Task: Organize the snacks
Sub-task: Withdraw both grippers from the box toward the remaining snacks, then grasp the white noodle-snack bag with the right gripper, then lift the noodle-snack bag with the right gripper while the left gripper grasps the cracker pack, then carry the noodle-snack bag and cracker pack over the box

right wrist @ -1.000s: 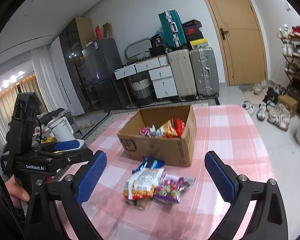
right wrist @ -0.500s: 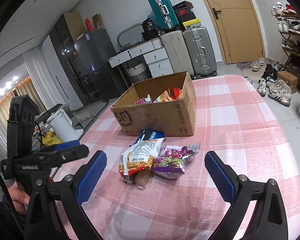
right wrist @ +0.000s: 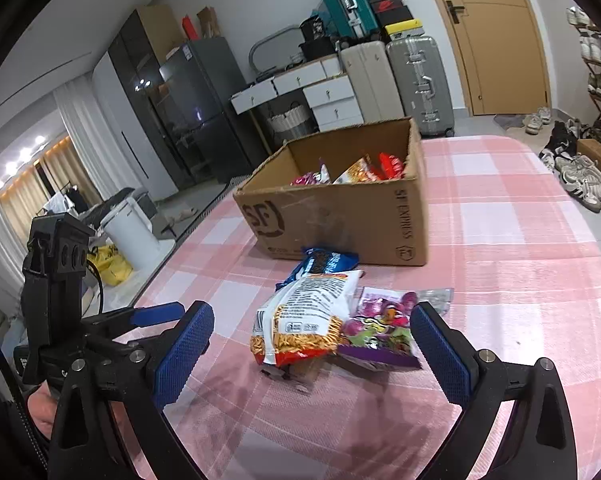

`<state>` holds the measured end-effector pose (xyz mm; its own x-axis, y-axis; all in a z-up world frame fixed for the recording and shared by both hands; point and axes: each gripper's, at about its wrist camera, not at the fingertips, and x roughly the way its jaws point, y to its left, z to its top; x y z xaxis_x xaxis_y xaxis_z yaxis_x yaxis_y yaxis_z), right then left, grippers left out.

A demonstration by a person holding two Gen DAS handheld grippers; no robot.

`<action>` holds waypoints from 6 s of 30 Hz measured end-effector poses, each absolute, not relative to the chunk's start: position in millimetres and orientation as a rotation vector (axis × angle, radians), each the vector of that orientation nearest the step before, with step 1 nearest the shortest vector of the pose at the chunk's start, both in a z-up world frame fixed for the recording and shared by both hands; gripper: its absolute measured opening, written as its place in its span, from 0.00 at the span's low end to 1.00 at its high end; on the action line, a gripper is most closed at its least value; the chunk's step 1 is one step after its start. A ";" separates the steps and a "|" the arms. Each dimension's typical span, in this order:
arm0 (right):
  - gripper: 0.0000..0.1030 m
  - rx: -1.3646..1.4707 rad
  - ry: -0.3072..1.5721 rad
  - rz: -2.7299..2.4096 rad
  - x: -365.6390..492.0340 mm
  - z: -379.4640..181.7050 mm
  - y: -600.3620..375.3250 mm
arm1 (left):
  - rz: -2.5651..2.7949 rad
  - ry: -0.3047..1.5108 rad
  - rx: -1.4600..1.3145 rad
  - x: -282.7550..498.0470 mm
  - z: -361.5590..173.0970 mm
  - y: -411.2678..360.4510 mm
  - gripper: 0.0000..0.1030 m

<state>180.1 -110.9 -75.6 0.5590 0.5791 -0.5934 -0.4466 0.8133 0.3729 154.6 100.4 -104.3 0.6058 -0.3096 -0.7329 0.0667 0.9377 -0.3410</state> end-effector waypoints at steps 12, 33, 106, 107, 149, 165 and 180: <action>0.97 0.106 0.889 0.666 214.4 -104.9 -58.5 | -0.228 0.919 -0.334 153.2 -128.4 113.3 0.99; 0.50 -0.028 0.897 0.600 216.8 -117.9 -35.8 | -0.218 0.948 -0.373 140.3 -140.8 124.0 0.99; 0.48 0.309 0.693 0.531 127.7 -72.6 -201.1 | -0.233 1.022 -0.046 178.4 -111.3 29.4 0.54; 0.48 0.302 0.686 0.535 124.8 -69.2 -198.6 | -0.233 1.014 -0.048 173.4 -107.1 31.3 0.54; 0.48 0.228 0.528 0.652 145.4 55.5 -136.7 | -0.198 0.698 -0.252 140.4 84.5 147.5 0.54; 0.48 0.192 0.527 0.672 249.1 87.4 -114.0 | -0.197 0.783 -0.182 280.4 96.2 120.6 0.54; 0.48 0.181 0.635 0.623 328.5 16.5 -96.7 | -0.250 0.908 -0.193 385.2 16.2 101.0 0.54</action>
<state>328.5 -96.7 16.5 0.6310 0.5943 -0.4986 -0.4871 0.8038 0.3416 385.2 101.0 16.2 0.5894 -0.2947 -0.7522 0.1323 0.9537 -0.2700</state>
